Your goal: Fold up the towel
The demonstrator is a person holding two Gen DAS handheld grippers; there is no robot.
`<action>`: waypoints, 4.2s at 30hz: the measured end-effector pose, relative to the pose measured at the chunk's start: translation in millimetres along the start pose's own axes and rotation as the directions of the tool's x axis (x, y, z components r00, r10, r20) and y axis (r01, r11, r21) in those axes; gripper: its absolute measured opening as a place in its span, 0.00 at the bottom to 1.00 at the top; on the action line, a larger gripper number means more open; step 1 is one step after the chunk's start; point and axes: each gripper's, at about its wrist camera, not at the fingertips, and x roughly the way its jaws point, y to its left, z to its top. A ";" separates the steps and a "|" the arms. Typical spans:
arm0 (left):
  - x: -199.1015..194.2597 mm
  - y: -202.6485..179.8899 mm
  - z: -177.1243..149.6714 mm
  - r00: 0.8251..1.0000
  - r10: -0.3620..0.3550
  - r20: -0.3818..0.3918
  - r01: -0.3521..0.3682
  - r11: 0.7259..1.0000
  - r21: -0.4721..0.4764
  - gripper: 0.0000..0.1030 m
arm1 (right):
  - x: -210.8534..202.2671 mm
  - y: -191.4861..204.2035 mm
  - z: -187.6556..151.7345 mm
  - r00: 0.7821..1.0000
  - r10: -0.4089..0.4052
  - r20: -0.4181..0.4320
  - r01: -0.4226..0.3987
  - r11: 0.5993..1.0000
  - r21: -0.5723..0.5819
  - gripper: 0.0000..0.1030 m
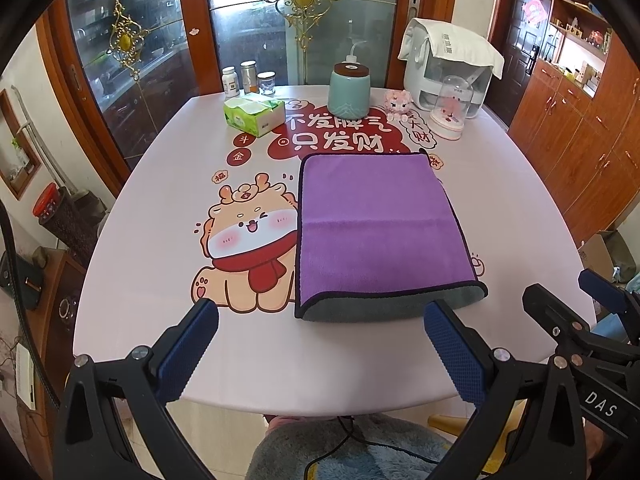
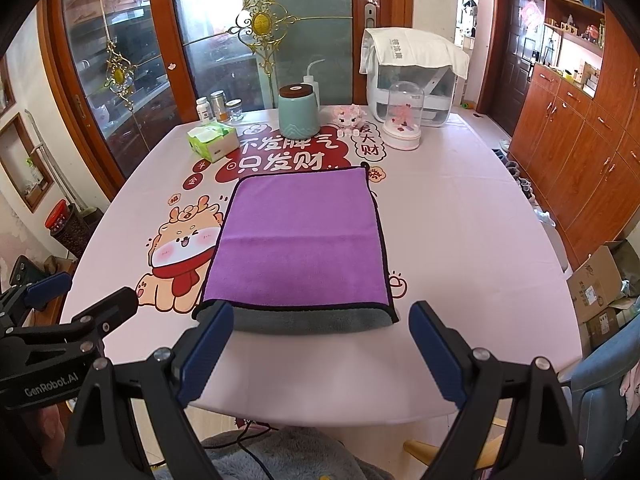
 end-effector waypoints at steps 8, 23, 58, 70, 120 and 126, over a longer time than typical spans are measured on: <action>0.3 -2.8 -1.7 1.000 -0.011 0.005 0.011 1.000 0.000 0.99 | 0.5 -1.5 0.0 1.000 0.002 0.001 -0.002 1.000 0.000 0.87; -0.9 -2.0 -2.5 1.000 -0.019 0.020 0.019 1.000 -0.014 0.99 | 1.8 0.3 0.9 1.000 0.004 0.000 -0.004 1.000 0.000 0.87; -0.5 -1.1 -2.6 1.000 -0.007 0.025 0.007 1.000 -0.025 0.99 | 3.1 -1.3 1.7 1.000 0.009 0.000 -0.009 1.000 0.004 0.87; 6.4 1.0 -4.1 1.000 -0.014 0.012 0.014 1.000 -0.026 0.99 | 6.0 16.2 -2.5 1.000 0.000 -0.016 0.000 1.000 0.000 0.87; 105.6 -7.9 -13.9 0.985 0.042 -0.167 -0.050 0.998 -0.043 0.96 | 84.5 -60.4 -9.6 0.993 0.069 -0.099 -0.072 0.997 -0.021 0.80; 142.1 13.9 -20.4 0.979 0.029 -0.204 -0.036 0.999 -0.026 0.94 | 116.4 -68.5 -13.6 0.985 0.081 -0.150 -0.088 0.995 -0.039 0.69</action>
